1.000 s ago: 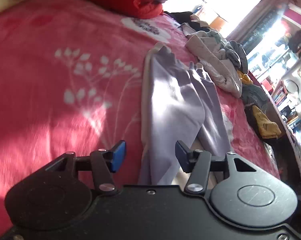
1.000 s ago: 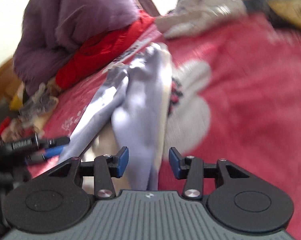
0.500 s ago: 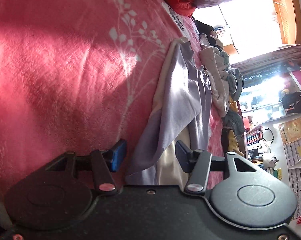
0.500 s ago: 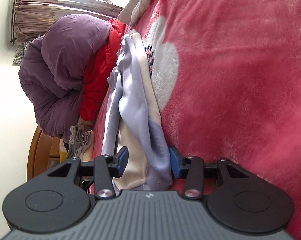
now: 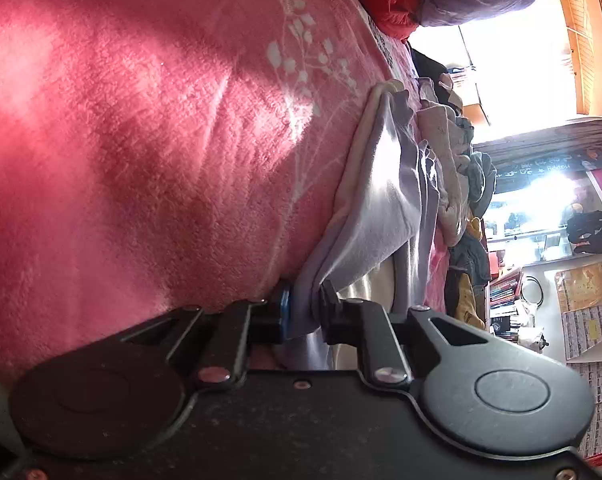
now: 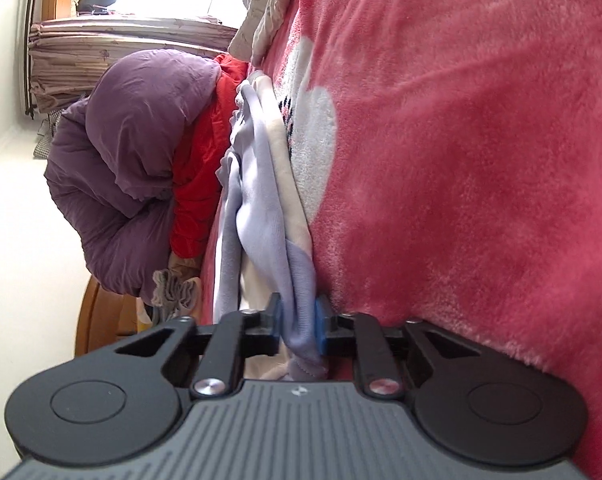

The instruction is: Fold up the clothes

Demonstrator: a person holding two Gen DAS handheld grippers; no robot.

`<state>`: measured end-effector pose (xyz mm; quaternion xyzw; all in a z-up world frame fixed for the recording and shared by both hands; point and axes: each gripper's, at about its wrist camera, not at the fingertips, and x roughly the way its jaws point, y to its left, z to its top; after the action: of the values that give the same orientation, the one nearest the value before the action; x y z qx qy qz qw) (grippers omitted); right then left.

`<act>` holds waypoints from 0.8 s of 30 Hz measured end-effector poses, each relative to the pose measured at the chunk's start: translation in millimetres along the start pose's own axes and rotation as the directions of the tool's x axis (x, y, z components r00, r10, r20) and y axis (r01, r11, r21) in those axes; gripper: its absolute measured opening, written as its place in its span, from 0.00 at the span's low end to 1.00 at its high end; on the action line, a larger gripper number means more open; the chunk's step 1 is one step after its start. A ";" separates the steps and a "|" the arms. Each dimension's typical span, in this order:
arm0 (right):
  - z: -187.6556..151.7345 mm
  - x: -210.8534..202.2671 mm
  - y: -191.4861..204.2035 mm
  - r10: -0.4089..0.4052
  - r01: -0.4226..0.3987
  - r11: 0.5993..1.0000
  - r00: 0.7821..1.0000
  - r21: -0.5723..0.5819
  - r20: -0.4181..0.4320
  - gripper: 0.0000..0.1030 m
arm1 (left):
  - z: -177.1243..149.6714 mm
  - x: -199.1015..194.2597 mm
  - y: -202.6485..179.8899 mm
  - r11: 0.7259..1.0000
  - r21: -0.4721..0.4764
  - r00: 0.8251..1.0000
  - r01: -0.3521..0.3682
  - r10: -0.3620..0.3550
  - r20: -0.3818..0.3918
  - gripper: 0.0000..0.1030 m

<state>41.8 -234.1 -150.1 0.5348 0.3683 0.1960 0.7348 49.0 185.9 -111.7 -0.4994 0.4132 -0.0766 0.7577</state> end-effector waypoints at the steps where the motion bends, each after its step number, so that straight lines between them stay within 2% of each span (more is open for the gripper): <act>1: -0.7 0.5 -0.1 -0.003 0.003 1.000 1.000 -0.007 0.001 0.11 | -0.3 0.3 0.9 1.000 0.000 1.000 -0.006 0.006 -0.001 0.11; 4: -1.0 1.6 0.3 -0.009 0.009 1.000 1.000 -0.026 -0.002 0.09 | -2.4 1.0 0.4 0.999 0.023 1.000 -0.022 0.022 0.002 0.07; 7: -1.2 0.6 1.7 -0.012 0.012 1.000 1.000 -0.027 0.000 0.10 | -5.1 -2.6 -3.5 0.999 0.054 1.000 0.000 0.001 -0.007 0.09; 8: -0.8 -0.6 1.2 -0.003 0.003 1.000 1.000 -0.013 0.002 0.11 | -6.1 -4.1 -2.7 0.999 0.045 1.000 0.018 -0.018 -0.012 0.21; 10: -0.6 -4.6 -1.6 0.039 -0.039 0.999 0.999 0.029 0.001 0.24 | -7.1 -7.2 0.2 0.998 0.014 0.998 0.057 -0.057 -0.012 0.33; 13: -0.4 -10.9 -7.0 0.109 -0.111 0.989 0.994 0.100 0.027 0.37 | -5.6 -11.5 7.9 0.991 -0.062 0.993 0.120 -0.119 0.017 0.40; 14: 0.4 -11.2 -8.6 0.124 -0.128 0.985 0.992 0.117 0.034 0.38 | -4.5 -10.7 10.9 0.986 -0.092 0.990 0.140 -0.138 0.027 0.42; 19: 9.6 -2.0 -9.5 0.164 -0.169 0.975 0.986 0.147 0.041 0.51 | 1.4 -2.5 18.7 0.959 -0.195 0.978 0.205 -0.194 0.071 0.42; 22: 17.0 8.5 -8.7 0.175 -0.181 0.972 0.983 0.150 0.052 0.50 | 2.6 4.0 16.9 0.955 -0.202 0.976 0.215 -0.204 0.077 0.38; 23: 18.8 11.7 -9.1 0.177 -0.184 0.971 0.983 0.151 0.056 0.49 | 2.3 5.3 16.9 0.954 -0.205 0.976 0.217 -0.205 0.078 0.33; 24: 20.5 14.6 -9.7 0.179 -0.186 0.971 0.982 0.152 0.058 0.45 | 2.1 6.5 16.9 0.953 -0.207 0.975 0.219 -0.207 0.078 0.33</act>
<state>65.7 -240.7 -160.8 0.6266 0.3154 0.2213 0.6774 49.6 192.2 -128.7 -0.6217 0.3416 -0.0989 0.6978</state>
